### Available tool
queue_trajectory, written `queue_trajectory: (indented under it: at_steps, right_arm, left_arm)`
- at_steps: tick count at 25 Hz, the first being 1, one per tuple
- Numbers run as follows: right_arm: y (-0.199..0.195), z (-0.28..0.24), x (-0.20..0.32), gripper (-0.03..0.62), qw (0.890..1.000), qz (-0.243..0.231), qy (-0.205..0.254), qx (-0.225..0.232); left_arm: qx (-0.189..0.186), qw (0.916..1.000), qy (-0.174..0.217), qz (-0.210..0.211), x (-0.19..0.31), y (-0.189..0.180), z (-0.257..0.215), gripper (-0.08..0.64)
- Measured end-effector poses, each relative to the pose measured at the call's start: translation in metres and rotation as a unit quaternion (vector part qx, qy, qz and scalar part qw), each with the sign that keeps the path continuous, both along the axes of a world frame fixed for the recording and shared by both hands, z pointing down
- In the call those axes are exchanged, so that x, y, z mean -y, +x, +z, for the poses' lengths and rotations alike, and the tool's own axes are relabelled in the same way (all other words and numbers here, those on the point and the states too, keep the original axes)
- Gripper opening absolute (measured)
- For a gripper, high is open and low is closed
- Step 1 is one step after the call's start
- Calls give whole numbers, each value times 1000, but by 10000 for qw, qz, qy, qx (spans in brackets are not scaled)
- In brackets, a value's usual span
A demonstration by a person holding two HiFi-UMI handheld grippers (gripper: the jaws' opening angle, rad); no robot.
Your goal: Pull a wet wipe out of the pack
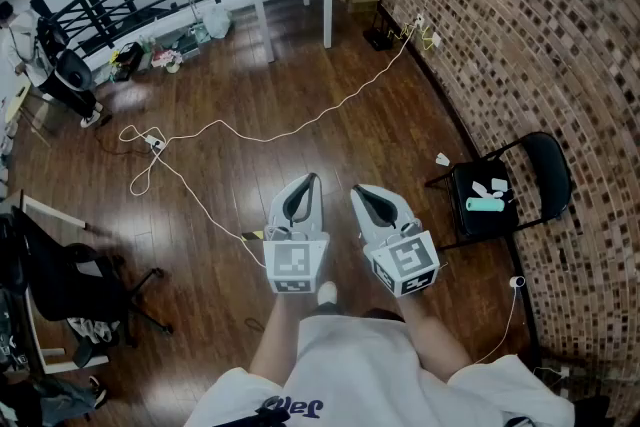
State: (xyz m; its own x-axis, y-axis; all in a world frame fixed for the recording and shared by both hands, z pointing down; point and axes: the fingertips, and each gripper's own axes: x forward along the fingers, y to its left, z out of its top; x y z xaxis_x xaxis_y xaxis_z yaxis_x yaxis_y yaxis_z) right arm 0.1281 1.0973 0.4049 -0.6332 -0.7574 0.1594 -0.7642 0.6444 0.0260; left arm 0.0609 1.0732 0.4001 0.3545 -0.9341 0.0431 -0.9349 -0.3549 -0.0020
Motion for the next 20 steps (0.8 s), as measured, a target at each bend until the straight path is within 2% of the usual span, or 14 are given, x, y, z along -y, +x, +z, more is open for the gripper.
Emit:
queue_trajectory:
  at_steps: [4, 9, 15, 20]
  right_arm:
    - [-21, 11, 38, -8, 9999, 45, -129, -90]
    - [-27, 17, 85, -8, 9998, 39, -176, -95]
    - [-23, 35, 154, -8, 9993, -190, -313, -22]
    - [-15, 21, 242, -8, 9988, -410, -108, 230]
  left_arm:
    - [-3, 9999, -106, 52, 35, -23, 10, 12]
    - [-32, 9998, -173, 107, 75, -26, 21, 12]
    - [1, 9995, -294, -84, 143, -19, 36, 12]
    - [124, 9994, -178, -280, 225, -8, 28, 12]
